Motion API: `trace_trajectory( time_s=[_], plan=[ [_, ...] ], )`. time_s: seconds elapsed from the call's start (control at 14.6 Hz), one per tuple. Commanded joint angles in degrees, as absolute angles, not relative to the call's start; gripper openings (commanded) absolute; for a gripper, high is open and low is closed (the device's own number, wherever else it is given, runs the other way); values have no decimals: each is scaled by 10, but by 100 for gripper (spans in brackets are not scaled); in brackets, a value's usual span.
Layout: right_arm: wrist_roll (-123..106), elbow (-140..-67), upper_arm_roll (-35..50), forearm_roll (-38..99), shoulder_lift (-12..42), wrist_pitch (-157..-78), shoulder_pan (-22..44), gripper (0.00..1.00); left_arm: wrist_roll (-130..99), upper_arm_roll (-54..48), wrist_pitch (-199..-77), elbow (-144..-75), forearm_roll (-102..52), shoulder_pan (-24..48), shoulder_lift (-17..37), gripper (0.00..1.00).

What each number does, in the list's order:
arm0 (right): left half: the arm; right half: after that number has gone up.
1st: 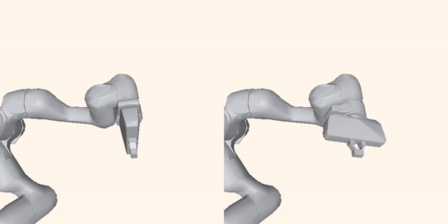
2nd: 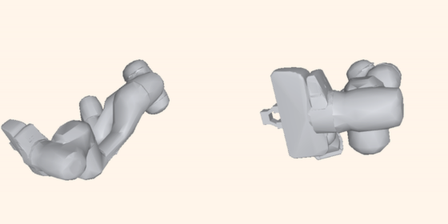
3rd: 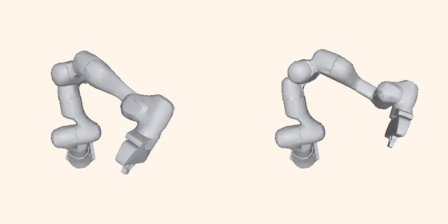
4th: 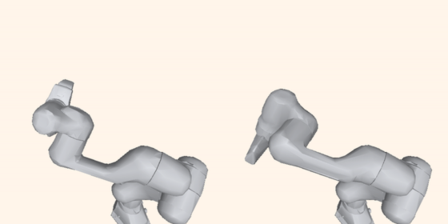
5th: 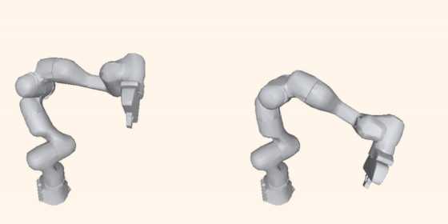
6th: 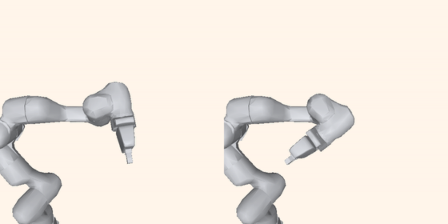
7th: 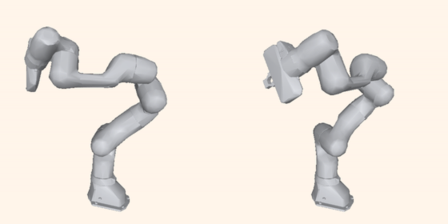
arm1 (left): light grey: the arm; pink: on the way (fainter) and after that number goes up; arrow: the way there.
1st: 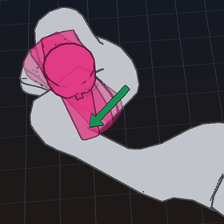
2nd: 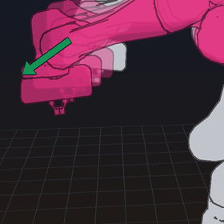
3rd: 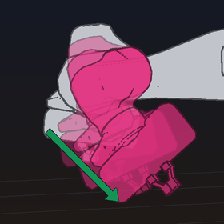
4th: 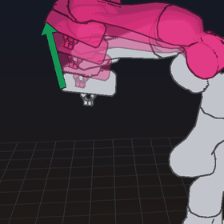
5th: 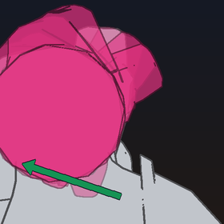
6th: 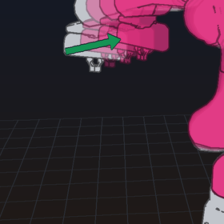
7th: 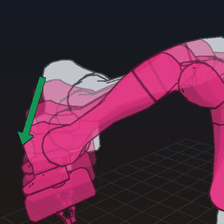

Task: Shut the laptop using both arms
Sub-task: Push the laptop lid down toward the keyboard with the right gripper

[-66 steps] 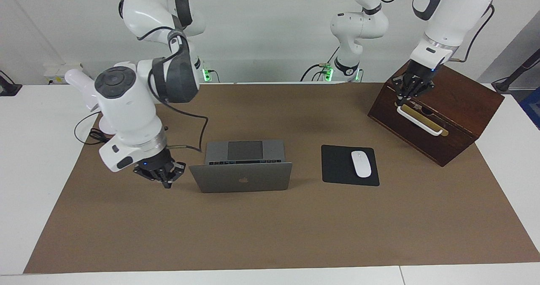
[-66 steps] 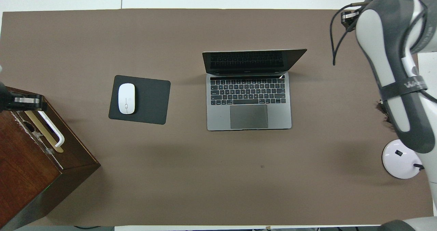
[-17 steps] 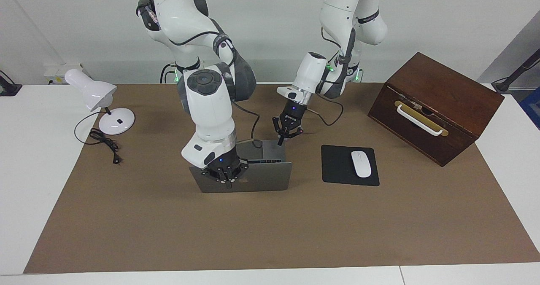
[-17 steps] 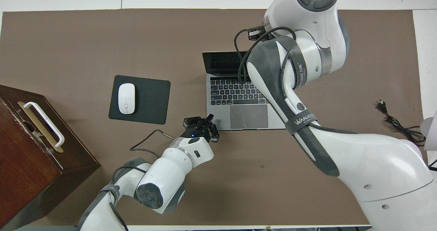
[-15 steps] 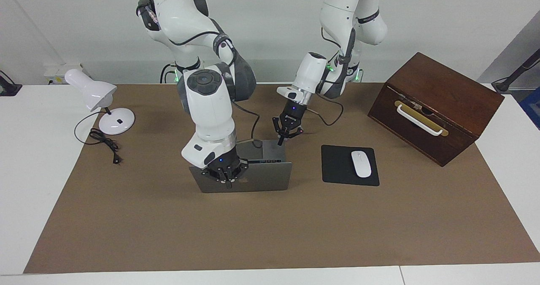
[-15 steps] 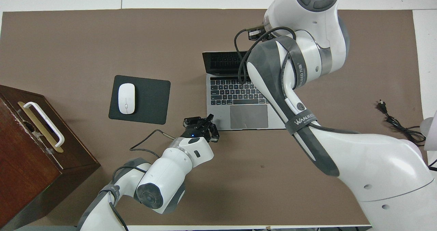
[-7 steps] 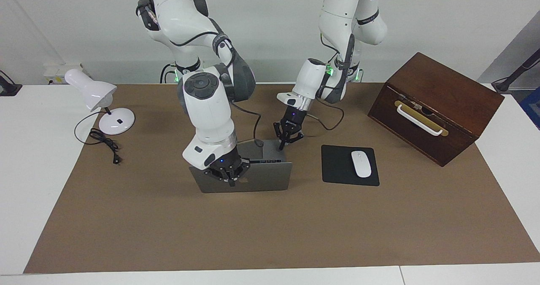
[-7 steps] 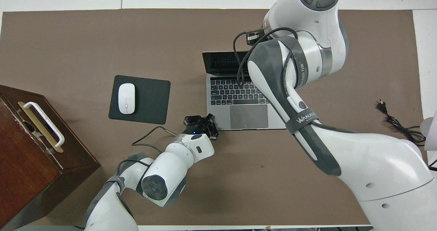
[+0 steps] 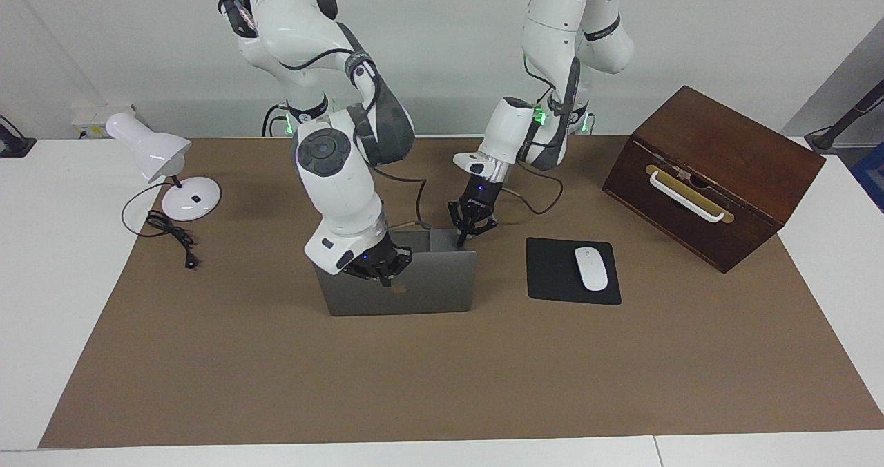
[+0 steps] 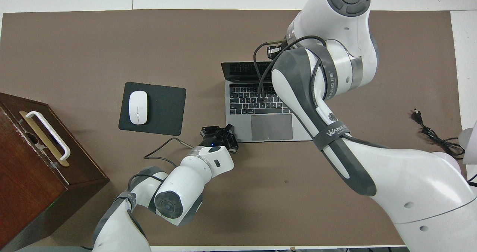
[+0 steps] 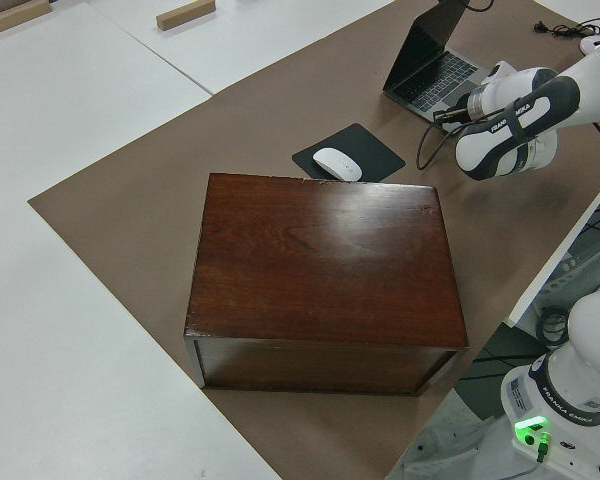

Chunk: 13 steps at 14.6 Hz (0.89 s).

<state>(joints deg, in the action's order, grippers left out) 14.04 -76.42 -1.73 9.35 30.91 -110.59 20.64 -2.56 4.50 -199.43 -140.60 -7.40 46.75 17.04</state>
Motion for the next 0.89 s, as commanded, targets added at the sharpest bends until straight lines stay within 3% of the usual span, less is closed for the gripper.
trace_trajectory(
  time_s=[0.0, 0.82],
  plan=[
    [144, -838, -13, 121, 272, -1108, 203, 0, -22, 45, -2006, -1405, -60, 467, 187, 0],
    [144, -948, -12, 142, 272, -1187, 214, 0, 20, 45, -2007, -1417, -53, 462, 198, 0]
  ],
)
